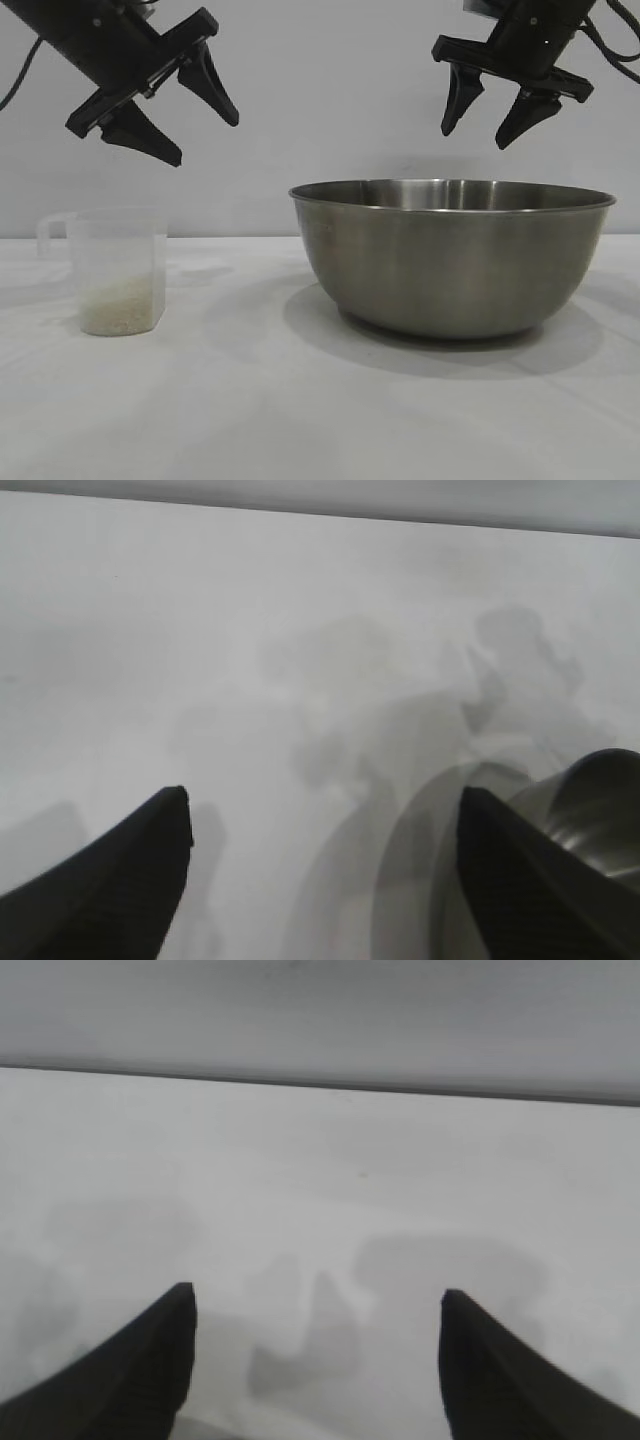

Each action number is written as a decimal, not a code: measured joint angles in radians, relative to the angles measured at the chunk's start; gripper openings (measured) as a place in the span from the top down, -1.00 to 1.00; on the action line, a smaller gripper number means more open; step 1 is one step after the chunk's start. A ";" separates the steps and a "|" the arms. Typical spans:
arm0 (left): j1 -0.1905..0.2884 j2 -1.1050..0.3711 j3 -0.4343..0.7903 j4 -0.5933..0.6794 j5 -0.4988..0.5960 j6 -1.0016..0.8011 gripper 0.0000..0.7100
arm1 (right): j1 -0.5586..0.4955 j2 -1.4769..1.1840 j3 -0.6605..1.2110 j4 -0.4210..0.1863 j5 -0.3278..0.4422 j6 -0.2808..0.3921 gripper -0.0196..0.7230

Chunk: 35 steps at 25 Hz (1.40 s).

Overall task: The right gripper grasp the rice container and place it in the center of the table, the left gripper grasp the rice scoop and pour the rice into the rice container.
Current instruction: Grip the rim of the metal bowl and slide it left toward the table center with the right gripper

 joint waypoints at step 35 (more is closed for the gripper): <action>0.000 0.000 0.000 0.000 0.000 0.000 -0.38 | 0.000 -0.130 0.001 -0.154 0.557 0.029 -0.23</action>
